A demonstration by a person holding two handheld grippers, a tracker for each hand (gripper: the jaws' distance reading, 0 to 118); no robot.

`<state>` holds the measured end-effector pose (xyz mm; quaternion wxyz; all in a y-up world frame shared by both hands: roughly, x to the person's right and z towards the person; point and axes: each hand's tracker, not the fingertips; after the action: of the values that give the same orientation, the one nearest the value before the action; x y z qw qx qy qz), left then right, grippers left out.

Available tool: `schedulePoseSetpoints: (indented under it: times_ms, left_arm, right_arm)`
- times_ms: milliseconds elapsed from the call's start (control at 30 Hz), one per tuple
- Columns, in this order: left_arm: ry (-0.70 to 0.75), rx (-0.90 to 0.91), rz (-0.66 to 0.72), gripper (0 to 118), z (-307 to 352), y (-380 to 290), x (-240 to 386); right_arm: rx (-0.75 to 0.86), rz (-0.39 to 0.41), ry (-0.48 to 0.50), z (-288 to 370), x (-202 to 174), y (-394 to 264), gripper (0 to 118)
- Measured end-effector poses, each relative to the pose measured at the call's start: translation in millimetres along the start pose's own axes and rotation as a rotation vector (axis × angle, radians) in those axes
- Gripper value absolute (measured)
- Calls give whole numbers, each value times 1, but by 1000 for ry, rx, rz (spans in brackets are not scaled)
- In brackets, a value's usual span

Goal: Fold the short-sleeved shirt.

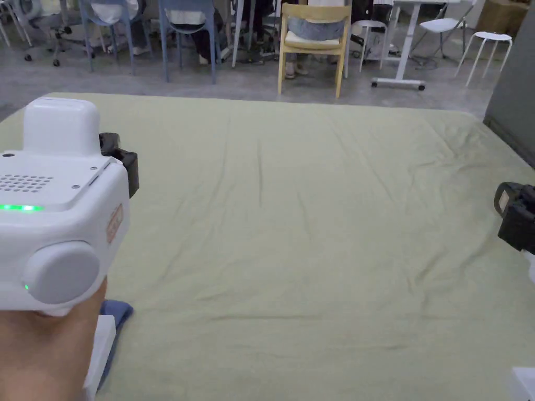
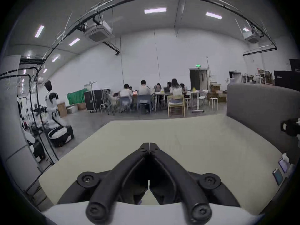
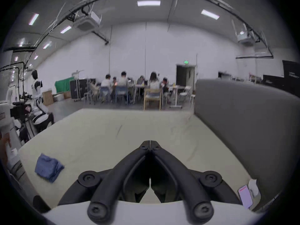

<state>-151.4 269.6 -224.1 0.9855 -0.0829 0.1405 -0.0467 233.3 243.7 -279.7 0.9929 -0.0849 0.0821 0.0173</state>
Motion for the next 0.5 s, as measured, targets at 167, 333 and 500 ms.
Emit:
schedulePoseSetpoints:
  times_ms: [167,333,500]
  left_arm:
    - [-36,38,29,0,3,11,17]
    - [-88,80,80,5,14,22,18]
    - [-121,74,54,102,17,30,23]
  right_arm:
    - [80,17,-42,-2,-2,14,2]
    - [141,76,-74,-1,-13,22,94]
    - [170,82,-64,2,-20,30,118]
